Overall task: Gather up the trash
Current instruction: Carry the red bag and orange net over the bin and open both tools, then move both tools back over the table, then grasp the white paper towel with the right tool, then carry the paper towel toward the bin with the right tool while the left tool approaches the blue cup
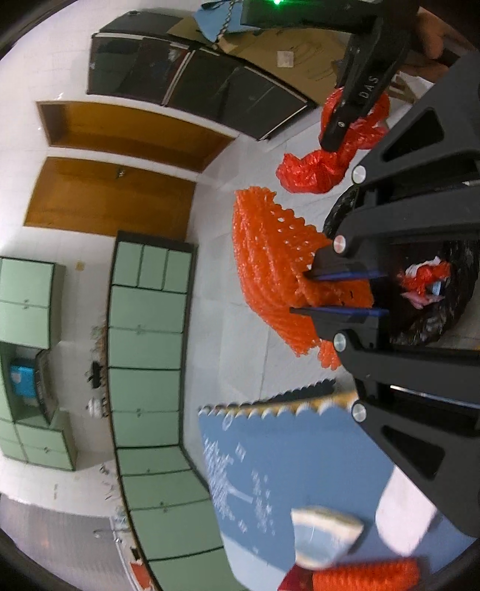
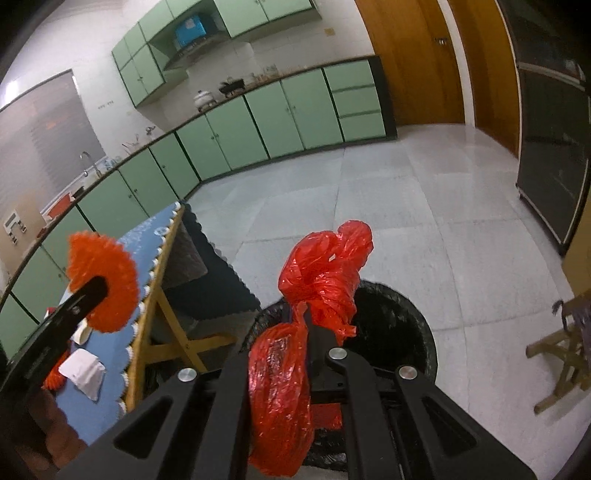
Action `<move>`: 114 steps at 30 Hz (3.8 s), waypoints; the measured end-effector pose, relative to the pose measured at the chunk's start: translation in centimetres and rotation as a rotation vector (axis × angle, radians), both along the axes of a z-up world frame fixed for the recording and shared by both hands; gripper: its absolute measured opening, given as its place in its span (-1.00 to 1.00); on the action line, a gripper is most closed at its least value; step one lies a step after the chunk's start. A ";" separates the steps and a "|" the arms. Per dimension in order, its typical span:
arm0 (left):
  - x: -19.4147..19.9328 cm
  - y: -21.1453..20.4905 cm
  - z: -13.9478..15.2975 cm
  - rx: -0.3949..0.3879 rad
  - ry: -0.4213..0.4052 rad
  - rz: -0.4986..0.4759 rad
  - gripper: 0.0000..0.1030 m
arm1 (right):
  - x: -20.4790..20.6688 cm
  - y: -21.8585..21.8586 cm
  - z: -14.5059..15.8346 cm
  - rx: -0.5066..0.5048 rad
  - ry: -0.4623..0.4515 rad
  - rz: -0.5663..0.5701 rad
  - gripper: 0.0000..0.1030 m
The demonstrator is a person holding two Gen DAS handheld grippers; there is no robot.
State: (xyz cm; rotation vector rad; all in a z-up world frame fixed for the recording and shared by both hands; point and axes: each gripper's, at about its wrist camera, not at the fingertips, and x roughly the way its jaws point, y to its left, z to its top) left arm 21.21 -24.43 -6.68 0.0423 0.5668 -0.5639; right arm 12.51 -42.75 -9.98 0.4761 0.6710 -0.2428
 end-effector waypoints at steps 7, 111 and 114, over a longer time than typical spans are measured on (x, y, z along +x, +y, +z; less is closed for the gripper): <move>2.4 -4.2 -3.1 0.052 0.075 -0.058 -0.37 | 0.3 -2.6 -1.9 0.064 0.041 -0.032 -0.57; -3.6 22.4 2.6 0.074 -0.119 0.485 0.81 | 5.0 20.6 2.3 -0.062 -0.120 0.383 -0.97; -2.5 20.8 2.5 0.062 -0.115 0.451 0.69 | 4.5 18.2 3.0 -0.057 -0.139 0.331 -0.97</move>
